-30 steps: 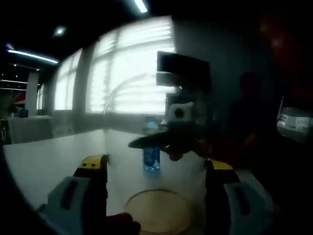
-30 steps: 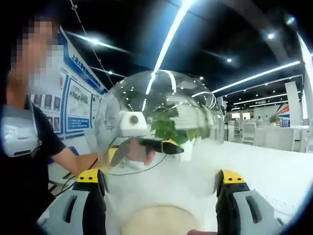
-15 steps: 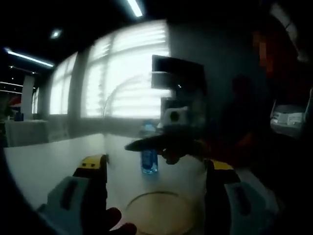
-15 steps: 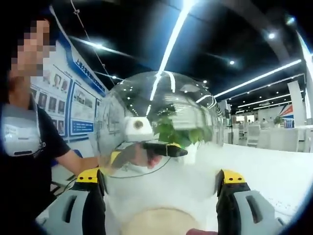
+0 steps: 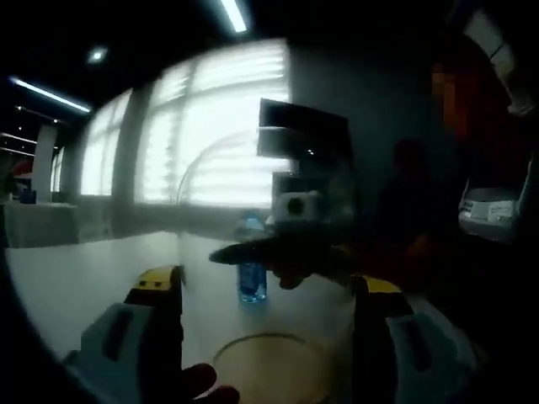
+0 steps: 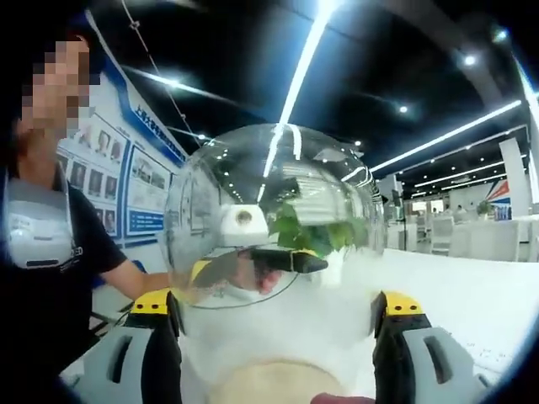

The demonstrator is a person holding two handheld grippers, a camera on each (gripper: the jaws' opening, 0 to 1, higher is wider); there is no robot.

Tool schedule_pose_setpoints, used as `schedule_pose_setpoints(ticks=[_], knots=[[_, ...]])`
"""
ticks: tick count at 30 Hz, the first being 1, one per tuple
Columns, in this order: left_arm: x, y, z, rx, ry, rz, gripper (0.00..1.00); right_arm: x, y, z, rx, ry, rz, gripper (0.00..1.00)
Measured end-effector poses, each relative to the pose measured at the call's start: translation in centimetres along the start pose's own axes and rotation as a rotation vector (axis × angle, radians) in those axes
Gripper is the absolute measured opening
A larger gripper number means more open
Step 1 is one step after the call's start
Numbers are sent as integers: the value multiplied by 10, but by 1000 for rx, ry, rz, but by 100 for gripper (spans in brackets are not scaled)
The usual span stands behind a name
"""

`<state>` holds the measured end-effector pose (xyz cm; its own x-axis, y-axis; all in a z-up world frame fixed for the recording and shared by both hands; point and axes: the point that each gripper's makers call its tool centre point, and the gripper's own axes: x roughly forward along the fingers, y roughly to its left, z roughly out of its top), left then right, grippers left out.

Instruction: Open the cover put in the Mizone put the cover back on

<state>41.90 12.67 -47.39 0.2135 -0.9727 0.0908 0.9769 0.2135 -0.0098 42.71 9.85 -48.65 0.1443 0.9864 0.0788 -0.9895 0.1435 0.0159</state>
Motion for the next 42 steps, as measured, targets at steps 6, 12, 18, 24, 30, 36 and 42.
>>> schedule_pose_setpoints(ticks=[6,12,18,24,30,36,42], knots=[[2,-2,1,-7,-10,-3,72,0,-1,1,3,3,4,90],[3,-2,2,-5,25,14,72,1,0,1,3,13,8,90],[2,-3,5,0,41,17,71,2,3,4,-1,19,7,90],[1,-10,23,13,31,22,71,2,14,16,12,-8,19,90],[0,-19,31,40,32,24,72,2,23,23,4,-8,33,90],[0,-22,25,40,76,31,72,2,24,24,-21,19,27,90],[1,-20,18,37,124,33,72,-1,25,19,-36,63,22,90]])
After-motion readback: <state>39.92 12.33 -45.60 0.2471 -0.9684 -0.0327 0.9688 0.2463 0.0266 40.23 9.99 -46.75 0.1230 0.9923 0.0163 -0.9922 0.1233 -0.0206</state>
